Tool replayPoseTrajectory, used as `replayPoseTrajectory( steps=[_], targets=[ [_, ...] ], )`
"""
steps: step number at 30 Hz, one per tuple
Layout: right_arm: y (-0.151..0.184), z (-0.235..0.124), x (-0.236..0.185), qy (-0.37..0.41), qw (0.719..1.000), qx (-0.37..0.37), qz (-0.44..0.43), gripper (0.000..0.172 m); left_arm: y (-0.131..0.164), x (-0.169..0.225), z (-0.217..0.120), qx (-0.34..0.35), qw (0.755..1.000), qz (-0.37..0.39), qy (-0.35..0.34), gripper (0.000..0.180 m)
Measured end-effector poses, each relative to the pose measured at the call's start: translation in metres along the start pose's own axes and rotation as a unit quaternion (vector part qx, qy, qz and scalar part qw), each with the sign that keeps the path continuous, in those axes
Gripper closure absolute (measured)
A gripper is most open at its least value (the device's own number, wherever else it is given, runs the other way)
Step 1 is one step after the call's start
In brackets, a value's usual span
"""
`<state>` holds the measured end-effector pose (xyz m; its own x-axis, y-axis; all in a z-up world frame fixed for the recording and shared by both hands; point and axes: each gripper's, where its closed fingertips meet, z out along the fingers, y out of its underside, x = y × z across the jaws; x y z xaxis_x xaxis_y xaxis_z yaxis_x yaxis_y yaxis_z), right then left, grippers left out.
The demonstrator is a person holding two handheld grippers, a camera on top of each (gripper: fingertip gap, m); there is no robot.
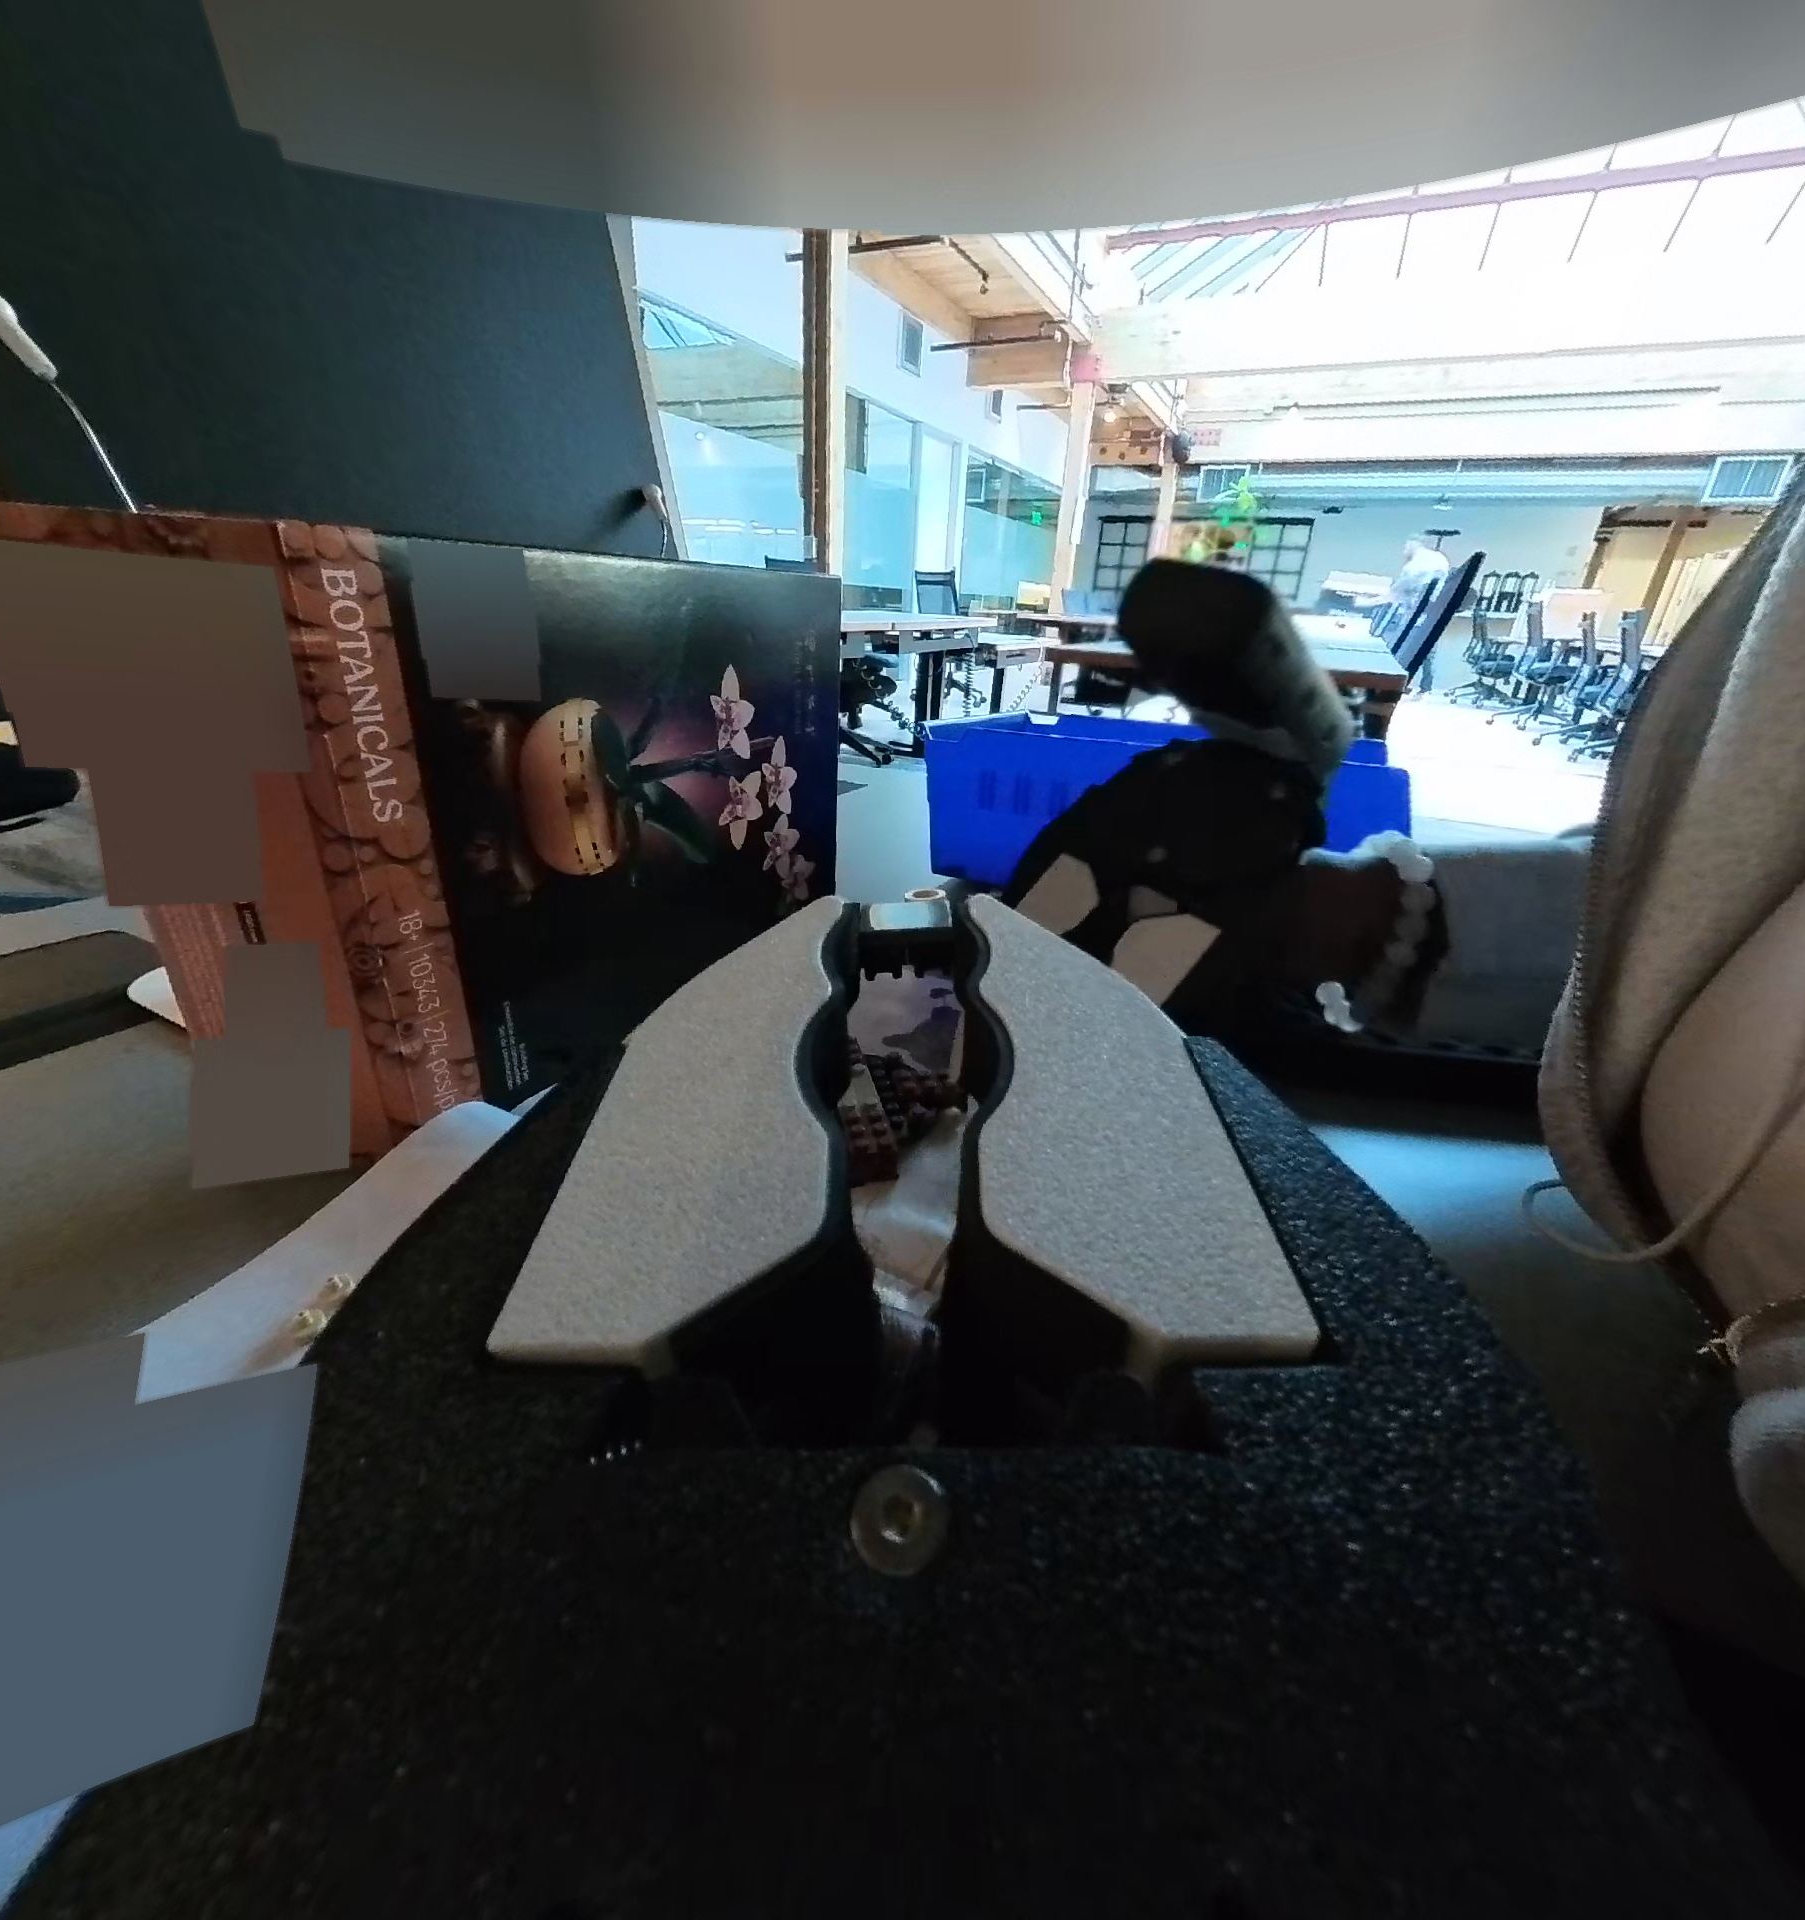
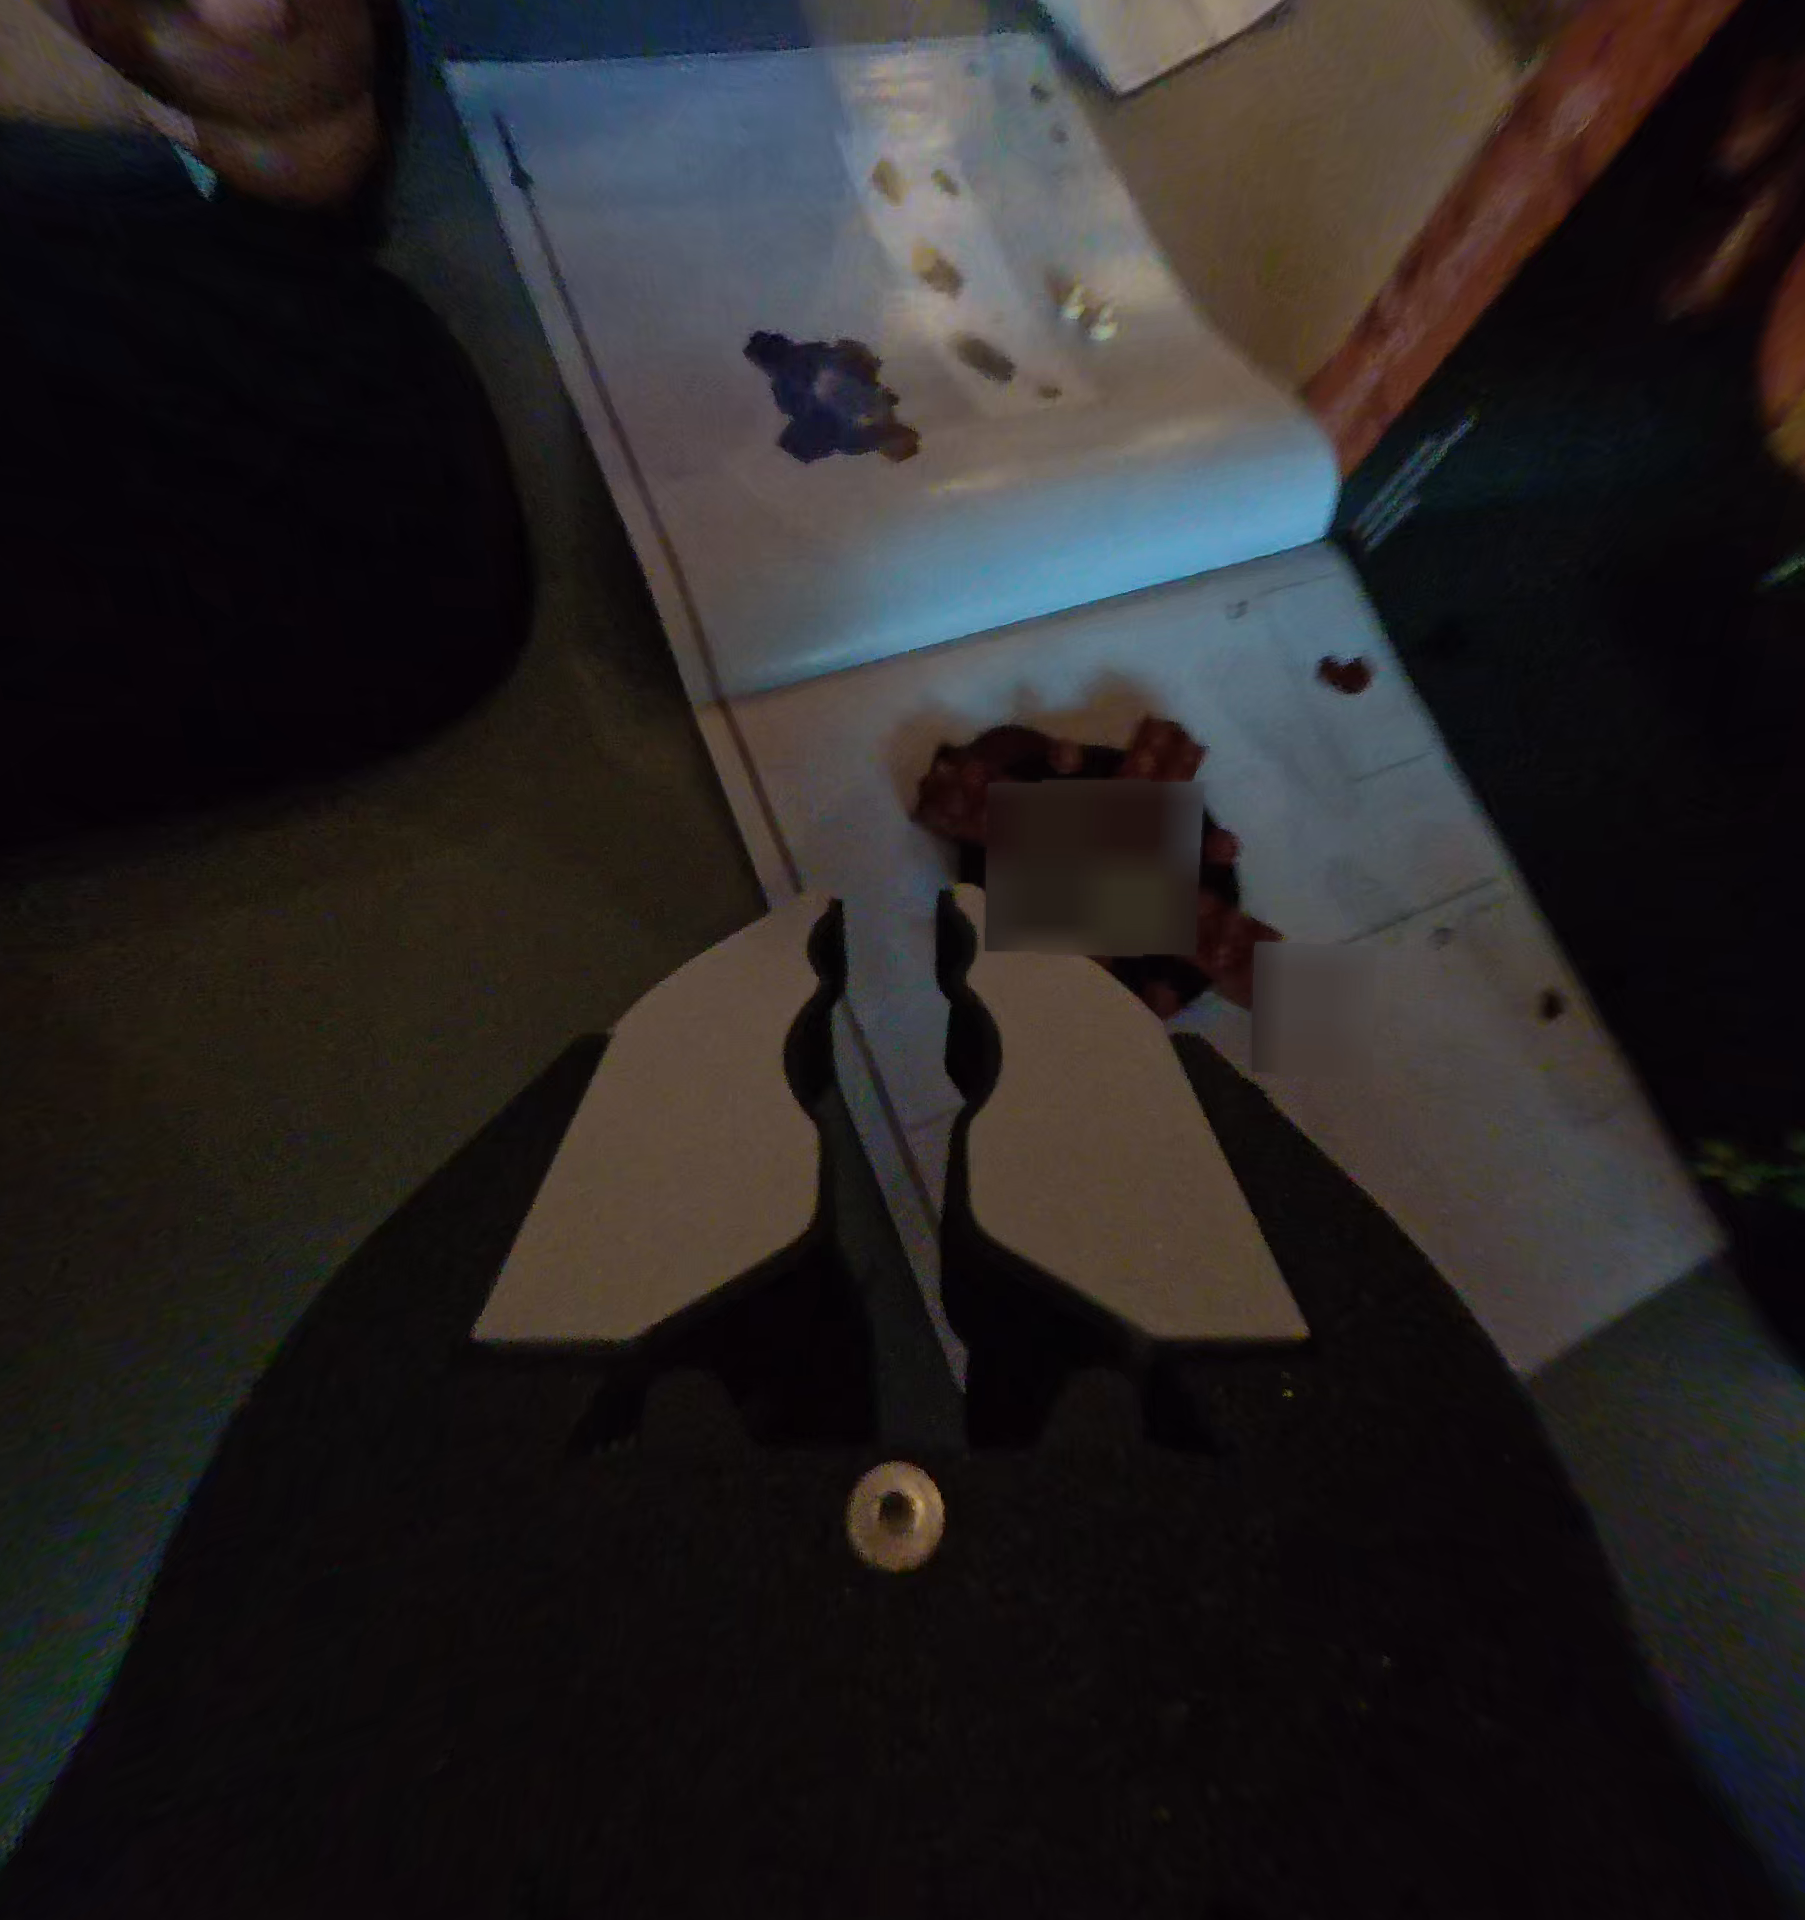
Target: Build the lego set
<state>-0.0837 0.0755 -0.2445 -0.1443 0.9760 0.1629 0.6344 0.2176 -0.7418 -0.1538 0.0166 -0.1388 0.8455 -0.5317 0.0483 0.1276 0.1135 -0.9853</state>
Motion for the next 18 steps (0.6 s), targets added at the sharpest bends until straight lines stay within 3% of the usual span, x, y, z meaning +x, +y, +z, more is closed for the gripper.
replayPoseTrajectory(
  steps=[4,7,11,14,18],
  targets=[
    [0.016,-0.01,0.014,0.069,0.996,-0.037,-0.044,0.168,0.0,0.0,0.0,0.001,1.0,-0.002,0.0,0.164],
    [0.026,-0.009,0.021,0.096,0.993,-0.061,-0.027,0.169,0.001,0.001,0.001,-0.004,1.0,0.004,0.001,0.164],
    [0.012,-0.003,0.017,0.094,0.995,-0.031,-0.012,0.17,0.001,0.002,0.001,-0.005,1.0,0.006,0.001,0.164],
    [0.022,-0.001,0.018,0.093,0.992,-0.08,-0.033,0.17,0.0,0.001,0.0,-0.002,1.0,0.004,0.0,0.164],
    [0.024,-0.001,0.016,0.094,0.991,-0.084,-0.043,0.169,0.001,0.002,0.001,-0.005,1.0,0.008,0.002,0.164]
  ],
)
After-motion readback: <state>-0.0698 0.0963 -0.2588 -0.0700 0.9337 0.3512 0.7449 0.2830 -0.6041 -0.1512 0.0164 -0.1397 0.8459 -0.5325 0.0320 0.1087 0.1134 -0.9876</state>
